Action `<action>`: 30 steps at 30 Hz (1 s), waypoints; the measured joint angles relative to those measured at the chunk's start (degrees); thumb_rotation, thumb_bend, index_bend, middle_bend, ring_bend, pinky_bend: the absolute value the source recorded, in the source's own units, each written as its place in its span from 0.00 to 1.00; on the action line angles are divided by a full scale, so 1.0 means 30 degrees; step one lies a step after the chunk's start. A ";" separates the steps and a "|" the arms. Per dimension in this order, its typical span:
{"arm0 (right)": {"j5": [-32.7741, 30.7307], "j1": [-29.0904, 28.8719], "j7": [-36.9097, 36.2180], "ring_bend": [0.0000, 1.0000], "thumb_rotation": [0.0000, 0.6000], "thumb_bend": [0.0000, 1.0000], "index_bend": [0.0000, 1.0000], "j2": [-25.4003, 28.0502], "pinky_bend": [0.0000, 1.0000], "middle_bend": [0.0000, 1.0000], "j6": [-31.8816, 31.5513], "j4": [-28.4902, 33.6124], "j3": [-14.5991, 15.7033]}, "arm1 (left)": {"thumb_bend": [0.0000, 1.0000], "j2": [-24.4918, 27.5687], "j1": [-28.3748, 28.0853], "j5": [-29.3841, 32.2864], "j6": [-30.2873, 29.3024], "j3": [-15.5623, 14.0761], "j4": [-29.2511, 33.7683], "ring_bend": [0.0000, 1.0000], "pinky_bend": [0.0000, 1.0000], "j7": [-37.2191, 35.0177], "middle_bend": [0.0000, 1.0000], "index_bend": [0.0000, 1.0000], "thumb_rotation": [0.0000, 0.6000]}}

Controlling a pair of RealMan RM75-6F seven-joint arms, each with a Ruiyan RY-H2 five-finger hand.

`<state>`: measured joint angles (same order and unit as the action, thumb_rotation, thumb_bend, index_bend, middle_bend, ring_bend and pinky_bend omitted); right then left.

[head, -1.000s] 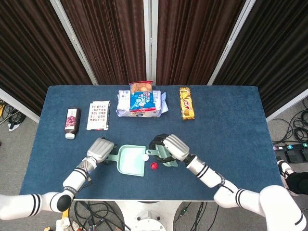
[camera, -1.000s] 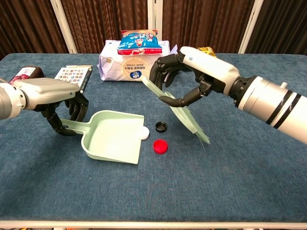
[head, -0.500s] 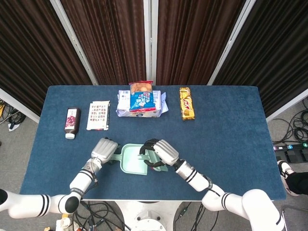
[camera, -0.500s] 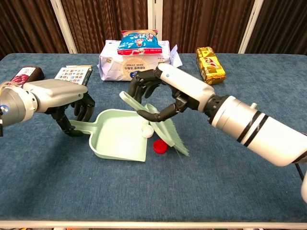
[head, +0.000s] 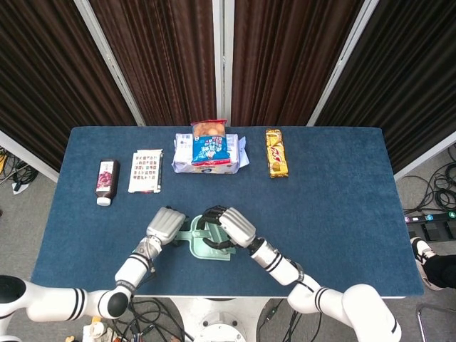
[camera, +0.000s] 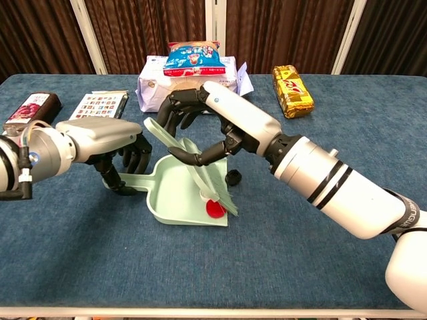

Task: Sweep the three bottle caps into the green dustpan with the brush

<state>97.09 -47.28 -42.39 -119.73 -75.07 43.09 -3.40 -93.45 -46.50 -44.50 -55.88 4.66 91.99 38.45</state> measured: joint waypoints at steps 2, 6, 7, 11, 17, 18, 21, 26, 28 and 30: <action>-0.0020 -0.0023 -0.0143 0.34 1.00 0.61 0.74 -0.0137 0.32 0.69 -0.0129 -0.0164 -0.0051 | 0.35 -0.0052 -0.0184 0.0136 0.0146 0.0163 -0.0010 0.44 0.32 -0.0037 0.59 0.60 1.00; -0.0038 -0.0011 -0.0451 0.34 1.00 0.60 0.74 -0.0245 0.32 0.69 -0.0480 -0.0316 -0.0119 | 0.35 -0.0086 -0.0567 0.0539 0.0414 0.0413 -0.0055 0.43 0.32 -0.0020 0.59 0.60 1.00; -0.0023 0.0018 -0.0559 0.34 1.00 0.60 0.74 -0.0209 0.32 0.69 -0.0665 -0.0290 -0.0127 | 0.35 -0.0099 -0.0650 0.0676 0.0455 0.0449 -0.0108 0.43 0.32 0.0016 0.59 0.60 1.00; 0.0103 0.0219 -0.0753 0.34 1.00 0.60 0.74 0.0369 0.32 0.69 -0.1442 0.0186 -0.0090 | 0.35 -0.0004 -0.0828 0.1039 0.0603 0.0360 -0.0252 0.43 0.32 0.0109 0.59 0.60 1.00; 0.0226 0.0838 -0.0298 0.34 1.00 0.60 0.74 0.2272 0.32 0.69 -0.1534 0.1393 0.0488 | 0.35 0.0351 -0.1023 0.1277 0.0564 0.0056 -0.0153 0.43 0.32 0.0475 0.59 0.60 1.00; 0.0169 0.0936 -0.0251 0.34 1.00 0.61 0.74 0.2499 0.32 0.69 -0.1386 0.1502 0.0571 | 0.35 0.0371 -0.1066 0.1379 0.0560 0.0044 -0.0154 0.43 0.32 0.0529 0.59 0.60 1.00; -0.0202 0.1181 -0.0351 0.34 1.00 0.61 0.74 0.2764 0.32 0.69 -0.0677 0.1648 0.0702 | 0.35 0.0392 -0.1239 0.1833 0.0502 0.0029 -0.0176 0.43 0.32 0.0791 0.59 0.60 1.00; -0.0557 0.1373 -0.0864 0.34 1.00 0.61 0.74 0.2544 0.32 0.69 0.0065 0.1157 0.0847 | 0.35 0.0322 -0.1590 0.2415 0.0211 -0.0033 -0.0177 0.44 0.32 0.1471 0.59 0.60 1.00; -0.0588 0.1402 -0.1070 0.34 1.00 0.61 0.74 0.2330 0.32 0.69 0.0143 0.0920 0.0872 | 0.35 0.0297 -0.1773 0.2705 0.0165 -0.0071 -0.0172 0.43 0.32 0.1764 0.59 0.60 1.00; -0.0605 0.1405 -0.1263 0.34 1.00 0.61 0.74 0.2169 0.32 0.69 0.0159 0.0787 0.0855 | 0.35 0.0263 -0.1927 0.2925 0.0124 -0.0114 -0.0188 0.43 0.32 0.2024 0.59 0.60 1.00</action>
<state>95.28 -43.06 -46.18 -113.22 -74.59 45.45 -0.83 -92.66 -52.28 -35.72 -55.51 4.31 91.43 44.52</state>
